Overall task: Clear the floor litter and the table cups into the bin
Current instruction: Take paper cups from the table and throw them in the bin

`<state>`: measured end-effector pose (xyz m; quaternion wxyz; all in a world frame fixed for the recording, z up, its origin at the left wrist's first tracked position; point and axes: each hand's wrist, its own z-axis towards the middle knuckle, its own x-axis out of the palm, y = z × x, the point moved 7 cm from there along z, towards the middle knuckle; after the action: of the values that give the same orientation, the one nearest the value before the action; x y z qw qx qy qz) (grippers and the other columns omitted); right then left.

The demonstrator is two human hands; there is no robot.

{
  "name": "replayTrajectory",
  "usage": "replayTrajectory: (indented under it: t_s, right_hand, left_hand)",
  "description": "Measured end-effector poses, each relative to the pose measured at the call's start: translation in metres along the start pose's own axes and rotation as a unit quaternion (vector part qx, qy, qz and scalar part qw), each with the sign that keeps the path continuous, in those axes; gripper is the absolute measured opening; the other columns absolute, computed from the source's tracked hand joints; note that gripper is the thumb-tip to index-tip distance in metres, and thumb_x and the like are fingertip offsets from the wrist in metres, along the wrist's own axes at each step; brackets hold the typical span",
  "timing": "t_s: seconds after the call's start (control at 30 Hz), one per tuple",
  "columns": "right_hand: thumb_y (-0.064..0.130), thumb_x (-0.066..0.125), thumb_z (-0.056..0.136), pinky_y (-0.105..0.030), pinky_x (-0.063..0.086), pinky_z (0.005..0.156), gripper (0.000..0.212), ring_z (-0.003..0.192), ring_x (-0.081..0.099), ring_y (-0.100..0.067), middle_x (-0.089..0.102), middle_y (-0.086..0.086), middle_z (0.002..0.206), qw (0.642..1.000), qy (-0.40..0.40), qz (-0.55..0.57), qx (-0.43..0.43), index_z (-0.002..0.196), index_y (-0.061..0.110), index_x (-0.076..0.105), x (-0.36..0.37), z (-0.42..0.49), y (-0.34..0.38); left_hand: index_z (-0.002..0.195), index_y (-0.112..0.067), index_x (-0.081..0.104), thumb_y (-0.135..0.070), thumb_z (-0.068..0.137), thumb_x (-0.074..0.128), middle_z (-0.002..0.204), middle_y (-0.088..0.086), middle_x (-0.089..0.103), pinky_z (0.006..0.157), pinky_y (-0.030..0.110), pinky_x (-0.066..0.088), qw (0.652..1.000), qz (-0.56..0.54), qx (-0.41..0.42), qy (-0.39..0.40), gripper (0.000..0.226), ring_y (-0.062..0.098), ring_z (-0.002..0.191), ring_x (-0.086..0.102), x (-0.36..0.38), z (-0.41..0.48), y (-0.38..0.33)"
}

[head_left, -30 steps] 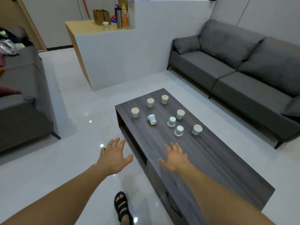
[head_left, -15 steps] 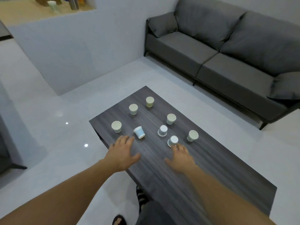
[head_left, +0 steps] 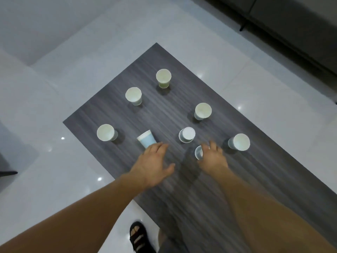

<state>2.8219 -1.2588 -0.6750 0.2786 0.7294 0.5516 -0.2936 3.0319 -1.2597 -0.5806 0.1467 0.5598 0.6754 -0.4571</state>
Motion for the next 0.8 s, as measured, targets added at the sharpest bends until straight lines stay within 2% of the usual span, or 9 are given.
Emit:
replayTrajectory:
  t_s: [0.13,0.27,0.4,0.5,0.57,0.6,0.67,0.7,0.8]
  right_hand:
    - [0.014,0.058,0.088,-0.041,0.045,0.093,0.06,0.129,0.037,-0.035,0.025,-0.009,0.15,1.0,0.026,0.01,0.007,0.143,0.021,0.034,0.028,0.025,-0.006]
    - [0.033,0.065,0.084,-0.032,0.044,0.086,0.051,0.11,0.054,-0.029,0.051,-0.004,0.124,0.989,-0.019,0.146,0.012,0.13,0.019,0.048,0.031,0.025,0.003]
    - [0.033,0.068,0.074,-0.022,0.047,0.056,0.027,0.076,0.062,-0.016,0.065,0.004,0.085,0.833,0.118,0.54,0.006,0.099,0.024,0.063,0.035,0.006,0.037]
    - [0.04,0.06,0.07,-0.029,0.046,0.054,0.032,0.069,0.061,-0.017,0.065,-0.003,0.083,0.776,0.166,0.608,-0.003,0.095,0.022,0.067,0.026,0.007,0.056]
    - [0.055,0.057,0.074,-0.034,0.05,0.068,0.042,0.082,0.062,-0.017,0.066,0.001,0.091,0.858,0.055,0.51,-0.034,0.1,0.023,0.067,0.008,0.018,0.054]
    - [0.06,0.054,0.077,-0.035,0.049,0.074,0.047,0.09,0.059,-0.018,0.066,0.002,0.097,0.915,-0.067,0.394,-0.054,0.106,0.024,0.066,-0.009,0.023,0.047]
    - [0.054,0.062,0.081,-0.039,0.046,0.08,0.054,0.102,0.053,-0.025,0.061,-0.005,0.113,0.938,-0.273,0.192,-0.096,0.122,0.019,0.061,-0.039,0.025,0.044]
    - [0.049,0.068,0.08,-0.044,0.046,0.085,0.062,0.11,0.049,-0.03,0.055,-0.01,0.127,0.944,-0.279,0.135,-0.11,0.133,0.018,0.054,-0.041,0.031,0.047]
    - [0.042,0.072,0.081,-0.051,0.041,0.1,0.085,0.138,0.026,-0.035,0.018,-0.01,0.157,0.985,-0.121,0.042,-0.116,0.151,0.031,0.026,-0.013,0.059,0.057]
  left_hand:
    - [0.15,-0.019,0.022,-0.05,0.09,0.052,0.155,0.002,0.026,0.116,0.032,0.021,0.999,-0.013,0.011,0.028,0.074,0.018,0.141,0.023,0.028,0.037,0.002]
    - [0.151,-0.019,0.019,-0.05,0.087,0.057,0.155,0.003,0.026,0.115,0.036,0.025,0.998,-0.02,0.008,0.058,0.081,0.019,0.141,0.025,0.045,0.054,0.01]
    - [0.15,-0.02,0.021,-0.046,0.081,0.066,0.15,0.001,0.032,0.111,0.032,0.03,0.994,-0.074,0.022,0.072,0.086,0.019,0.135,0.033,0.05,0.048,0.011]
    - [0.141,-0.021,0.034,-0.037,0.081,0.07,0.134,-0.002,0.044,0.1,0.025,0.038,0.99,-0.131,0.028,0.037,0.072,0.016,0.119,0.048,0.042,0.045,0.016]
    - [0.136,-0.023,0.039,-0.036,0.079,0.07,0.125,-0.002,0.045,0.093,0.028,0.044,0.99,-0.14,0.011,0.005,0.066,0.016,0.107,0.054,0.033,0.043,0.027]
    - [0.134,-0.023,0.04,-0.037,0.078,0.07,0.123,-0.002,0.044,0.089,0.03,0.046,0.991,-0.13,-0.005,-0.015,0.065,0.018,0.102,0.056,0.029,0.041,0.035]
    - [0.134,-0.024,0.04,-0.039,0.075,0.07,0.122,0.0,0.041,0.084,0.029,0.046,0.993,-0.104,-0.041,-0.047,0.068,0.021,0.097,0.056,0.021,0.034,0.055]
    - [0.135,-0.024,0.039,-0.039,0.074,0.07,0.122,0.001,0.039,0.085,0.03,0.046,0.992,-0.097,-0.056,-0.054,0.069,0.022,0.096,0.056,0.018,0.03,0.065]
    - [0.134,-0.024,0.04,-0.037,0.071,0.073,0.114,-0.002,0.035,0.086,0.029,0.047,0.987,-0.102,-0.096,-0.076,0.072,0.022,0.094,0.055,0.012,0.013,0.089]
